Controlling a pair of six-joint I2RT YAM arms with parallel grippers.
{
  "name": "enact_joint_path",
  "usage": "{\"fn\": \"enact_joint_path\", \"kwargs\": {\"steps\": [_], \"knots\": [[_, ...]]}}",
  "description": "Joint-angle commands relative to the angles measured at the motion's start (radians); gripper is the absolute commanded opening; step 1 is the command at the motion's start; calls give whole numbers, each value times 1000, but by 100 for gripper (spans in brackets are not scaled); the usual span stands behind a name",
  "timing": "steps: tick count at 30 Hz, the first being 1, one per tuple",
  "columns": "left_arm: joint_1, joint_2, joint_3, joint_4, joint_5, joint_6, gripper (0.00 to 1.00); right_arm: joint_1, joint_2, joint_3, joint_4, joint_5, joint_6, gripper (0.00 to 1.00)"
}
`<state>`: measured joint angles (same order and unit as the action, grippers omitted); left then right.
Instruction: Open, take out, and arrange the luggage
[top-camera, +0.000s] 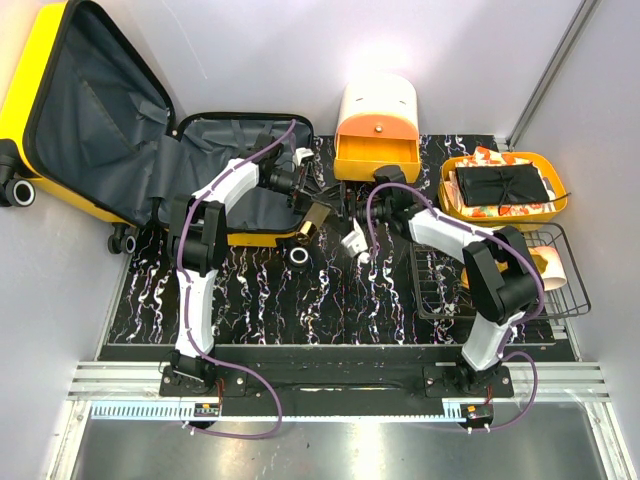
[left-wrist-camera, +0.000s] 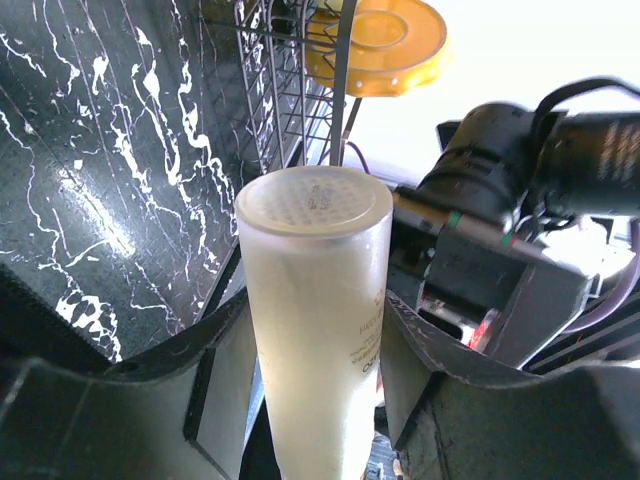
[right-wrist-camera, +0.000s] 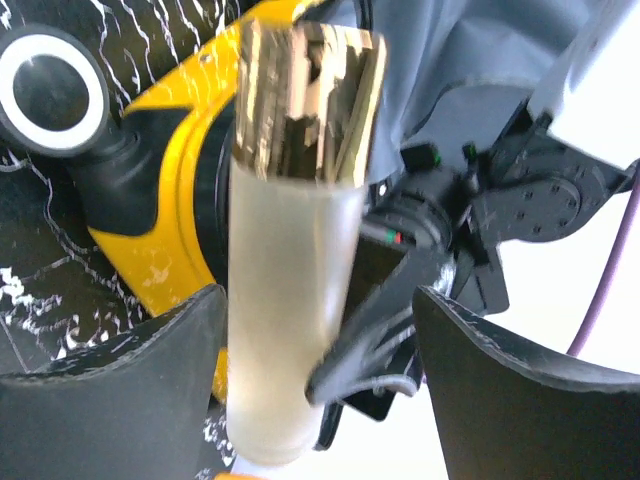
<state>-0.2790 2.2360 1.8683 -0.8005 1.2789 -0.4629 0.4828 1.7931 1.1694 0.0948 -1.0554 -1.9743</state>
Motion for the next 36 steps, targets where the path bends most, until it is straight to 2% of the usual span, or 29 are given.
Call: {"fn": "enact_joint_path", "kwargs": {"steps": [1, 7, 8, 11, 20, 24, 26, 27, 28, 29, 31, 32, 34, 36], "knots": [[3, -32, 15, 78, 117, -97, 0, 73, -69, -95, 213, -14, 29, 86], [12, -41, 11, 78, 117, -88, 0, 69, -121, -180, 375, 112, 215, 88], [12, -41, 11, 78, 116, -86, 0, 68, -127, -185, 378, 113, 224, 85], [9, -39, 12, 78, 115, -86, 0, 68, -114, -183, 376, 109, 213, 77], [6, -53, -11, 80, 120, -85, 0, 68, -49, -148, 399, 132, 157, 65], [6, -61, -11, 78, 116, -85, 0, 66, -41, -136, 388, 130, 160, 53], [6, -64, -5, 78, 100, -77, 2, 66, -41, -131, 388, 127, 170, 40], [6, -65, 3, 70, 91, -65, 7, 63, -44, -131, 387, 120, 183, 35], [6, -68, 23, 38, 82, -24, 20, 62, -47, -129, 388, 115, 190, 20], [6, -69, 34, 26, 57, -5, 45, 56, -52, -129, 387, 112, 198, 13], [11, -75, 72, -26, 21, 62, 65, 51, -66, -131, 388, 115, 229, 0], [14, -75, 87, -48, -21, 88, 81, 45, -73, -132, 387, 118, 238, 0], [29, -78, 144, -97, -64, 157, 93, 37, -102, -134, 356, 141, 262, 0], [58, -91, 176, -106, -133, 187, 99, 14, -132, -123, 289, 167, 304, 0]]}}
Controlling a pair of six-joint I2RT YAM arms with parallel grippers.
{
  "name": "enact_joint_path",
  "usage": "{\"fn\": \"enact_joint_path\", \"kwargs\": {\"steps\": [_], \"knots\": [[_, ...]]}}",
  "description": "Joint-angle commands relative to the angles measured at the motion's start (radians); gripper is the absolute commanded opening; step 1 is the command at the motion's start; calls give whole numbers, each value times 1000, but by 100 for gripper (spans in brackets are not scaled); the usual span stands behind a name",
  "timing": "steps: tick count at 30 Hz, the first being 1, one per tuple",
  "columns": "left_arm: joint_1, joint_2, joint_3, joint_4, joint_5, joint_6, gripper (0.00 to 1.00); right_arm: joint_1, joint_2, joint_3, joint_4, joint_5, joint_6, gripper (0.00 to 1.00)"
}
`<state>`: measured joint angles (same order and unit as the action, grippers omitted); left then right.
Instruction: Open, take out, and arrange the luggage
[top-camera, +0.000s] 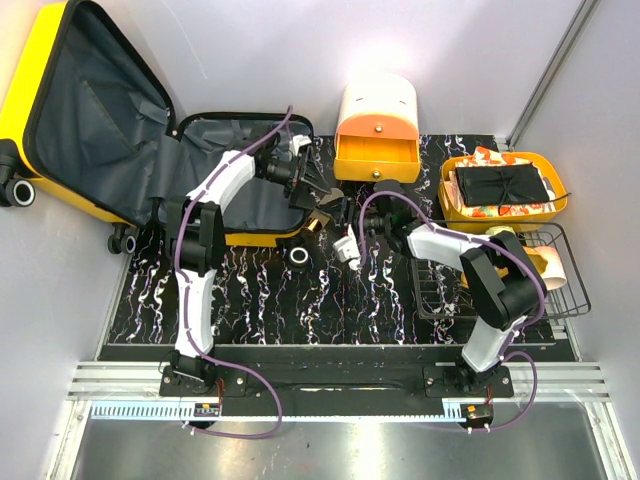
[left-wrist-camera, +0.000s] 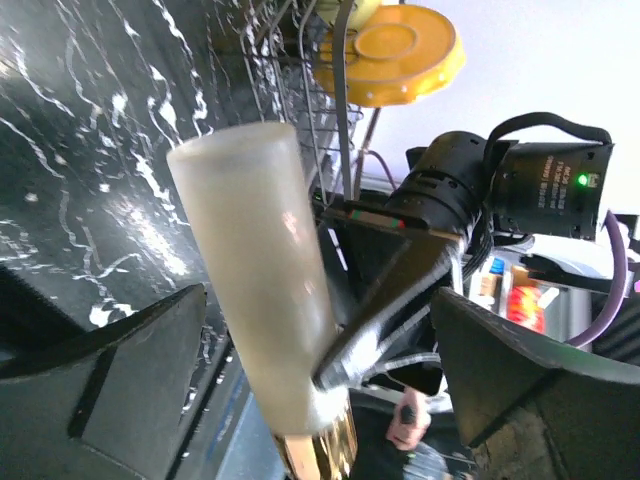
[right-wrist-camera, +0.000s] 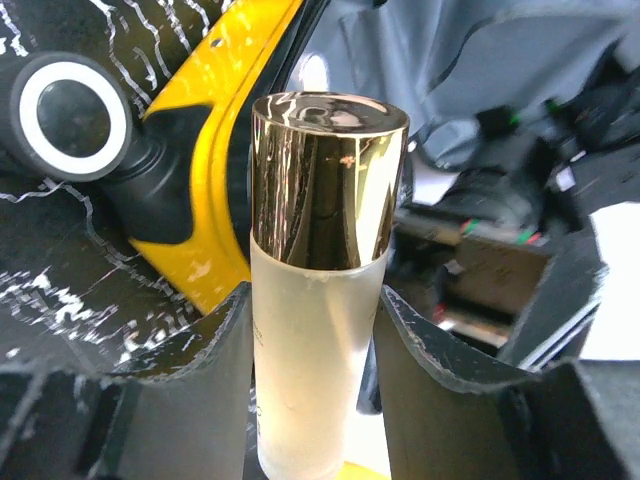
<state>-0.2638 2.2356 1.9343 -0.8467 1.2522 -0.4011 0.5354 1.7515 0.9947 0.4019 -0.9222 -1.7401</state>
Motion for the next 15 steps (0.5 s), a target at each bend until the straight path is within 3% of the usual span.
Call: {"fn": "enact_joint_path", "kwargs": {"steps": [1, 8, 15], "knots": [[55, -97, 135, -57, -131, 142, 99, -48, -119, 58, -38, 46, 98, 0], [164, -224, 52, 109, -243, 94, 99, -133, -181, 279, -335, 196, 306, 0], [198, -238, 38, 112, -252, 122, 99, -169, -5, 619, -577, 460, 367, 0]]}}
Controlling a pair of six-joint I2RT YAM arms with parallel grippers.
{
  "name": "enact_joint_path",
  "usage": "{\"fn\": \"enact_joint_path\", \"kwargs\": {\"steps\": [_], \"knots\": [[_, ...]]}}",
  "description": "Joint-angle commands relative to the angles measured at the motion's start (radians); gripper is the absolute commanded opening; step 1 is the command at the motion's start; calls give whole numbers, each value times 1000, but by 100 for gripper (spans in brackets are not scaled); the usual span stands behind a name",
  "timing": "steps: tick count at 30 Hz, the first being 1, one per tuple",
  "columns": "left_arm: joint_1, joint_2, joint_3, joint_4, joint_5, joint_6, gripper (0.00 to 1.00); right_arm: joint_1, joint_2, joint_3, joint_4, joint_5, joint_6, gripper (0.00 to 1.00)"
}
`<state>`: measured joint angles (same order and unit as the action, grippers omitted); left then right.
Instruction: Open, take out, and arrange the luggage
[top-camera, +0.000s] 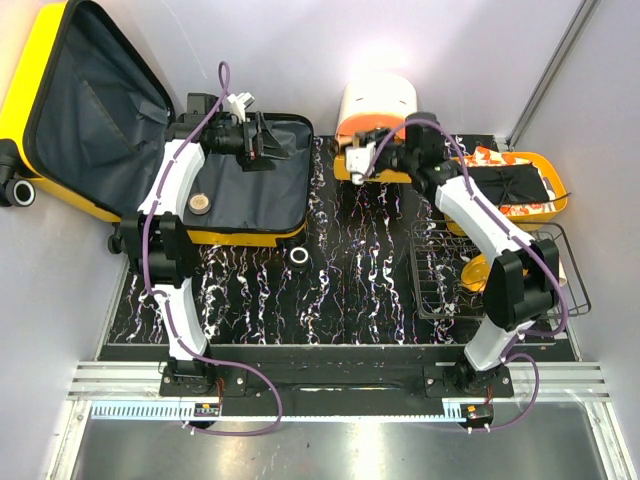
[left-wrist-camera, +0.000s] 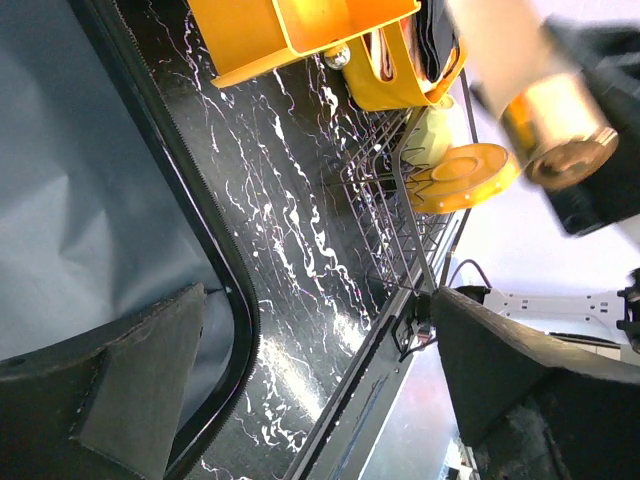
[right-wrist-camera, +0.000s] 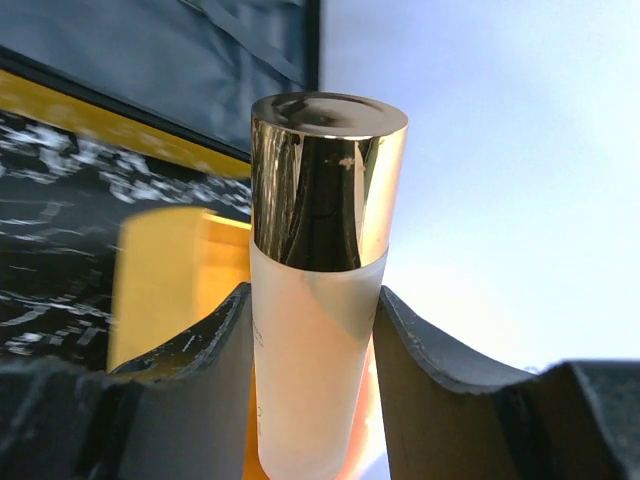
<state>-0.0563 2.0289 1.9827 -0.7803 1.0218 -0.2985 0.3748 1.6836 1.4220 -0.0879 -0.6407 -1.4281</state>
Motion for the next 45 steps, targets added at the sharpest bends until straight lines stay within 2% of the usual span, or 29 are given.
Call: {"fn": "enact_joint_path", "kwargs": {"steps": [1, 5, 14, 16, 18, 20, 21, 24, 25, 30, 34, 38, 42, 45], "knots": [[-8, -29, -4, 50, -20, 18, 99, -8, 114, 234, -117, 206, 58, 0], [-1, -22, 18, 61, -12, 9, 99, -23, 223, 446, -272, 272, 87, 1], [16, -18, 15, 75, -3, -5, 99, -63, 352, 548, -340, 292, 18, 2], [21, -18, 15, 75, -2, -7, 99, -68, 375, 568, -348, 292, 11, 12], [24, -16, 13, 76, -3, -10, 99, -68, 386, 574, -348, 297, 3, 30], [29, -15, 15, 78, -3, -11, 99, -70, 389, 580, -348, 288, 3, 38], [29, -15, 18, 78, -5, -13, 99, -70, 392, 581, -349, 283, 5, 46], [32, -10, 24, 85, -6, -19, 99, -70, 396, 595, -349, 273, 9, 52], [32, -7, 25, 85, -8, -19, 99, -68, 396, 606, -348, 268, 12, 59], [35, 5, 42, 85, -8, -22, 99, -73, 390, 621, -349, 237, 35, 74], [42, 17, 61, 87, 0, -31, 99, -77, 369, 637, -349, 217, 73, 75], [50, 14, 67, 87, -2, -27, 99, -88, 312, 632, -375, 115, 243, 71], [55, 7, 67, 81, -5, -2, 98, -91, 219, 516, -395, 50, 363, 62], [55, -1, 65, 73, -11, 18, 97, -91, 191, 422, -420, 36, 463, 59]]}}
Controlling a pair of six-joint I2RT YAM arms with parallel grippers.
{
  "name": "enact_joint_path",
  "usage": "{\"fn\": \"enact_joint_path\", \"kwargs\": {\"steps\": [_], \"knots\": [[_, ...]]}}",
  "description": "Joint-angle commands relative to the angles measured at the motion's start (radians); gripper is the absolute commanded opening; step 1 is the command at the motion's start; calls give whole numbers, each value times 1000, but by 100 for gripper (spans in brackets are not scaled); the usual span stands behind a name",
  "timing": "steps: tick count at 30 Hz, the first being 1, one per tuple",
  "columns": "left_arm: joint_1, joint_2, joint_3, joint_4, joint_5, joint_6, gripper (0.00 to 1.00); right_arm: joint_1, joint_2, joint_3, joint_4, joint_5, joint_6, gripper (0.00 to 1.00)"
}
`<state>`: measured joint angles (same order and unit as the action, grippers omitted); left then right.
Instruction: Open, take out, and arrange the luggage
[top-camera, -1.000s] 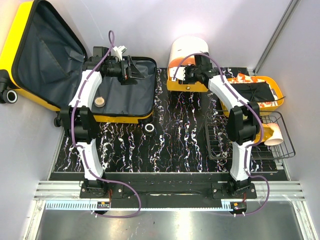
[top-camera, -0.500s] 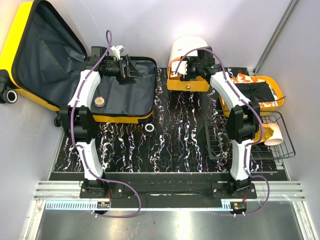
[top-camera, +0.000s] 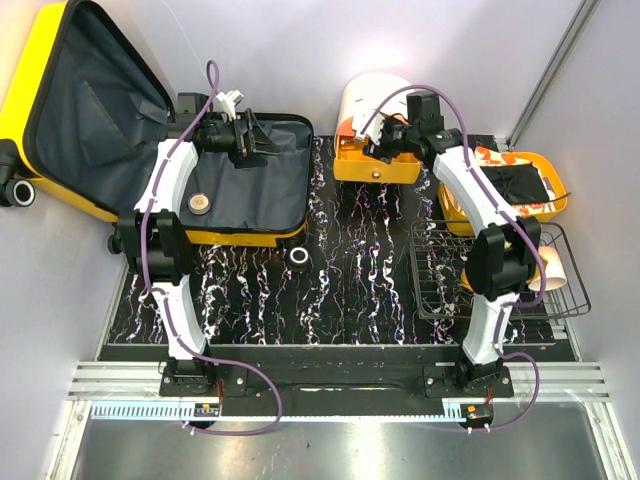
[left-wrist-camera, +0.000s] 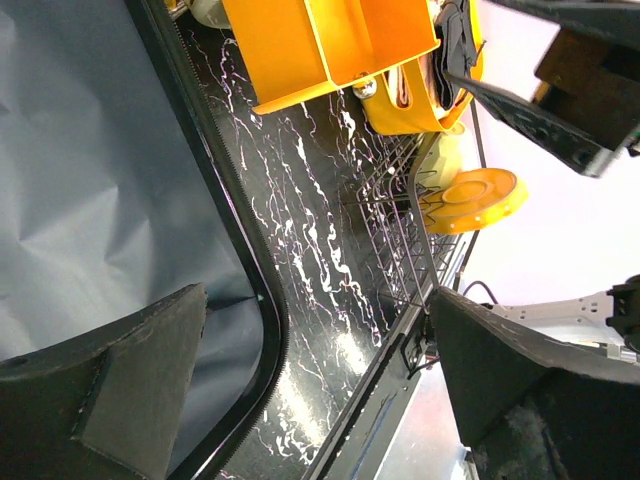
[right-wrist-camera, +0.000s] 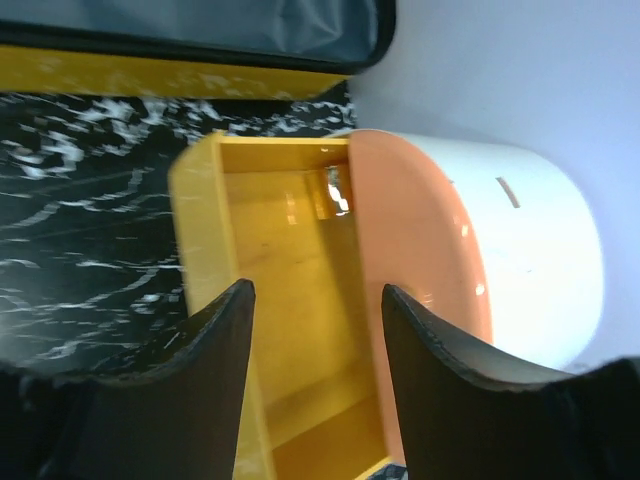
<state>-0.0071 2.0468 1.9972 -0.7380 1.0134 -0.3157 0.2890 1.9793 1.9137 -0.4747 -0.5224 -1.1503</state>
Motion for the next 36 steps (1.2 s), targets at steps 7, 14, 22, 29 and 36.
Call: {"fn": "enact_joint_path", "kwargs": {"steps": [7, 14, 22, 29, 36], "knots": [[27, -28, 41, 31, -10, 53, 95, -7, -76, -102, -65, -91, 467, 50], [36, -31, 40, 31, -9, 50, 95, -7, 7, -107, 4, 11, 532, 46], [64, -36, 32, 32, -18, 55, 95, -16, 110, -74, 247, 183, 597, 38], [87, -30, 29, 31, -22, 61, 95, -21, 153, -159, 564, 251, 561, 34], [107, -16, 40, 31, -30, 67, 95, -33, 187, -159, 665, 295, 547, 38]]}}
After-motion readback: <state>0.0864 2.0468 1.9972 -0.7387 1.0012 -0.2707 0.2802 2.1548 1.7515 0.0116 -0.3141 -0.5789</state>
